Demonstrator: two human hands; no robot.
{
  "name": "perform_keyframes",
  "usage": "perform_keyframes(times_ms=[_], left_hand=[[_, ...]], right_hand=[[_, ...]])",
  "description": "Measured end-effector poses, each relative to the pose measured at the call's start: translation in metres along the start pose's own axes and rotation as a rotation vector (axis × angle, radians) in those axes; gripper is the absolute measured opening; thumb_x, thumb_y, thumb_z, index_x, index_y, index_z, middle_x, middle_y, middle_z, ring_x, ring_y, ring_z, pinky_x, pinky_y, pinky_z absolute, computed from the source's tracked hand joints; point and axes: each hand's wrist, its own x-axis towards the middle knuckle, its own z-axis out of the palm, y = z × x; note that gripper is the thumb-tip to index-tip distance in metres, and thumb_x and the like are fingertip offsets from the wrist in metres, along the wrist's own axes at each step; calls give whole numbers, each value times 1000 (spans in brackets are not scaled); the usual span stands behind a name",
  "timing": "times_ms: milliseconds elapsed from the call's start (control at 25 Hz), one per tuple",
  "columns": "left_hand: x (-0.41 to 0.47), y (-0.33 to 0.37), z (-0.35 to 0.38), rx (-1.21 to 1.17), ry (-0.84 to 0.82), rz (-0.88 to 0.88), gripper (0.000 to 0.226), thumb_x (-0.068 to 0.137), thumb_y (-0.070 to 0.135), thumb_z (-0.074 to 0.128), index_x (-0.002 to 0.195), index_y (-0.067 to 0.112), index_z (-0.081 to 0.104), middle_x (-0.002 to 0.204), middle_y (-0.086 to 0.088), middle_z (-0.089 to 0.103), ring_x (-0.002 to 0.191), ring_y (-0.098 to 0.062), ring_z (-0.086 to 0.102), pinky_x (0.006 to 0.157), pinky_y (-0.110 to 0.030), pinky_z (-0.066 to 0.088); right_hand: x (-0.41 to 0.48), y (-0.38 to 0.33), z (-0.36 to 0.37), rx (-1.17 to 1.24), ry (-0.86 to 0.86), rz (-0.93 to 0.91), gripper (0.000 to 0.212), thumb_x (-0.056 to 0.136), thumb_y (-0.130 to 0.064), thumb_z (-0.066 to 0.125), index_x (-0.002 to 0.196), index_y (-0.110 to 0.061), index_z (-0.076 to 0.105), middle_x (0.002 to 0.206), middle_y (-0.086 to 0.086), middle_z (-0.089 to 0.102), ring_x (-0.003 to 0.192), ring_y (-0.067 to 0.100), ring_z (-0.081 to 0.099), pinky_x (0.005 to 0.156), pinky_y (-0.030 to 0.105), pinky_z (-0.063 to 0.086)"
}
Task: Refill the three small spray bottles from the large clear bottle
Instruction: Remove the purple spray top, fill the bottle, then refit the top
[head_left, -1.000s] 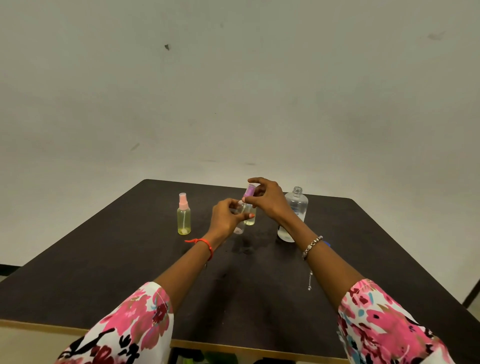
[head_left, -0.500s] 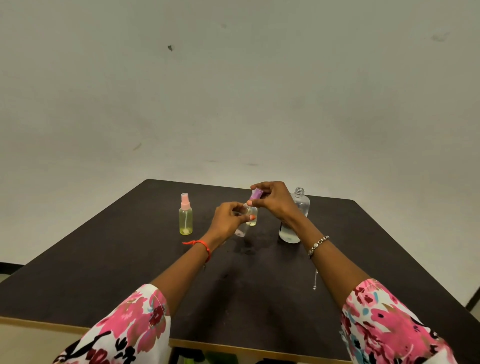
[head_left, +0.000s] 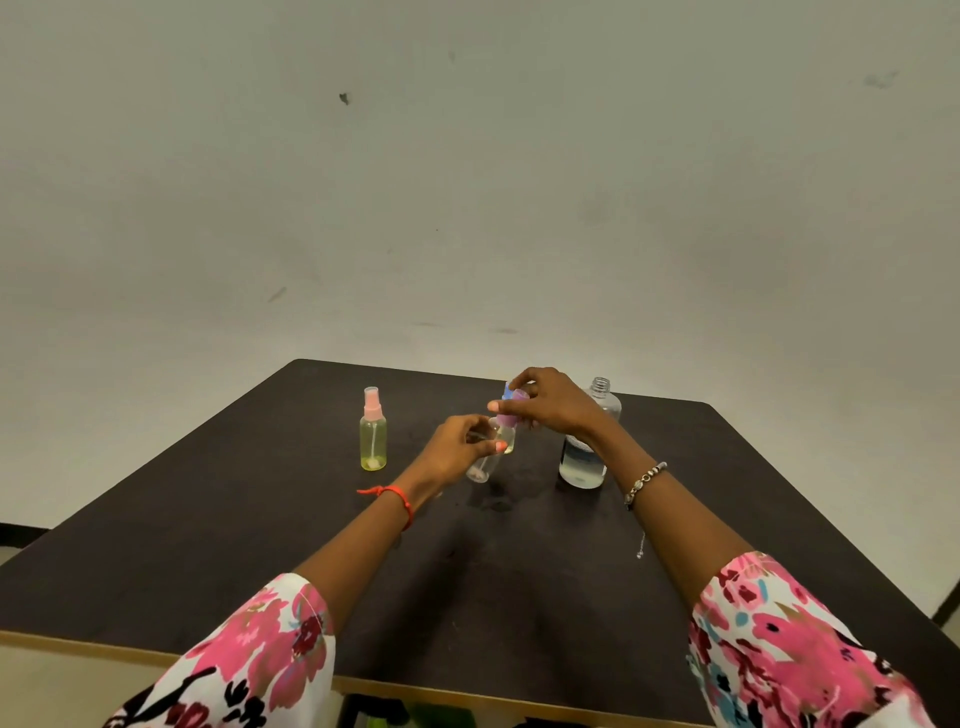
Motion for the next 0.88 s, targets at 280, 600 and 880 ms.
perform_keyframes(times_ms=[280,600,880], left_hand=[[0,-1,2,30,-5,-6,41,85,15,62,123,2,54,123,-15,59,117,-26,54,101,-39,45],[-1,-2,5,15,-11,-11,40,86,15,60,123,2,53,125,-16,57,120,-26,52,101,-37,43],[-1,-5,6,21,-12,-20,42,86,15,61,124,1,52,126,-16,57,120,-26,52,98,-34,44]], right_hand=[[0,-3,1,-101,-61,-77,45,78,-20,70,117,-6,52,108,11,59,90,18,54,64,18,46],[3,-5,-2,-124,-143,-57,27,79,-11,67,104,-1,61,91,11,62,69,14,57,62,18,47],[4,-8,1,-228,-150,58,25,87,-26,60,80,-2,63,59,0,57,46,6,53,51,16,42]])
